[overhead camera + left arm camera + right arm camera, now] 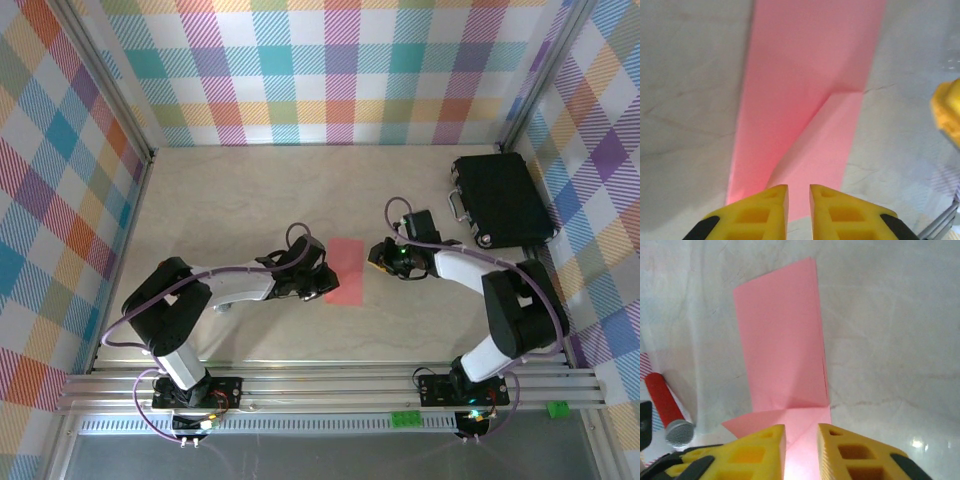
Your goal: Fold a paper plane with a square sheet of paper (pick it up from the middle)
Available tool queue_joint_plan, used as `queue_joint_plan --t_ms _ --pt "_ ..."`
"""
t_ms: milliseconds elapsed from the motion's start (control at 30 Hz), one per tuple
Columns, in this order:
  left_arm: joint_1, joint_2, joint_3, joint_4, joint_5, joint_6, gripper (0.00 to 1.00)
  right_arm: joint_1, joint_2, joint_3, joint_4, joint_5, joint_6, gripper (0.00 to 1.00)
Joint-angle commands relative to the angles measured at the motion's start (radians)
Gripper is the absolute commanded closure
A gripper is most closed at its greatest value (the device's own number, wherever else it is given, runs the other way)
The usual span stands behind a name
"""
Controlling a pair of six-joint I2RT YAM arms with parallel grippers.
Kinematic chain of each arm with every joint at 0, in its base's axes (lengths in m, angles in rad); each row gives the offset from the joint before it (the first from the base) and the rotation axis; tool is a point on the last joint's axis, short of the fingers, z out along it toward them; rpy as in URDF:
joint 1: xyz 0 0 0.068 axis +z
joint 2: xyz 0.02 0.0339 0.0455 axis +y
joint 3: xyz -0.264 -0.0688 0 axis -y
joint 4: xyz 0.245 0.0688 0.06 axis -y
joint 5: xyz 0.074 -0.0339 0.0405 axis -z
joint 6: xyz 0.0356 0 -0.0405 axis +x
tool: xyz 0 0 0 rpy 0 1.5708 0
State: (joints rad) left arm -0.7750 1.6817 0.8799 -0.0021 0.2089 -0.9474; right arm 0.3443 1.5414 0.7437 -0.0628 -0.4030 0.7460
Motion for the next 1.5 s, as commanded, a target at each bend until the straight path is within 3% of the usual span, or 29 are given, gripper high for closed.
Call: queue_joint_plan --t_ms 0,300,600,1033,1467 --pt "0.034 -0.005 0.027 -0.027 0.006 0.050 0.81 0.012 -0.017 -0.054 0.007 -0.040 0.053 0.69" --pt "0.083 0.096 0.076 0.029 0.052 0.070 0.81 0.060 0.024 -0.103 0.127 -0.128 0.162 0.63" --pt "0.086 0.150 0.056 -0.019 -0.026 0.002 0.89 0.088 0.078 -0.092 0.158 -0.103 0.233 0.63" --pt "0.086 0.145 -0.043 0.027 -0.050 -0.138 0.93 0.090 0.098 -0.084 0.187 -0.051 0.277 0.75" --pt "0.091 0.145 -0.064 0.045 -0.031 -0.192 0.94 0.105 0.159 -0.012 0.162 -0.034 0.248 0.77"
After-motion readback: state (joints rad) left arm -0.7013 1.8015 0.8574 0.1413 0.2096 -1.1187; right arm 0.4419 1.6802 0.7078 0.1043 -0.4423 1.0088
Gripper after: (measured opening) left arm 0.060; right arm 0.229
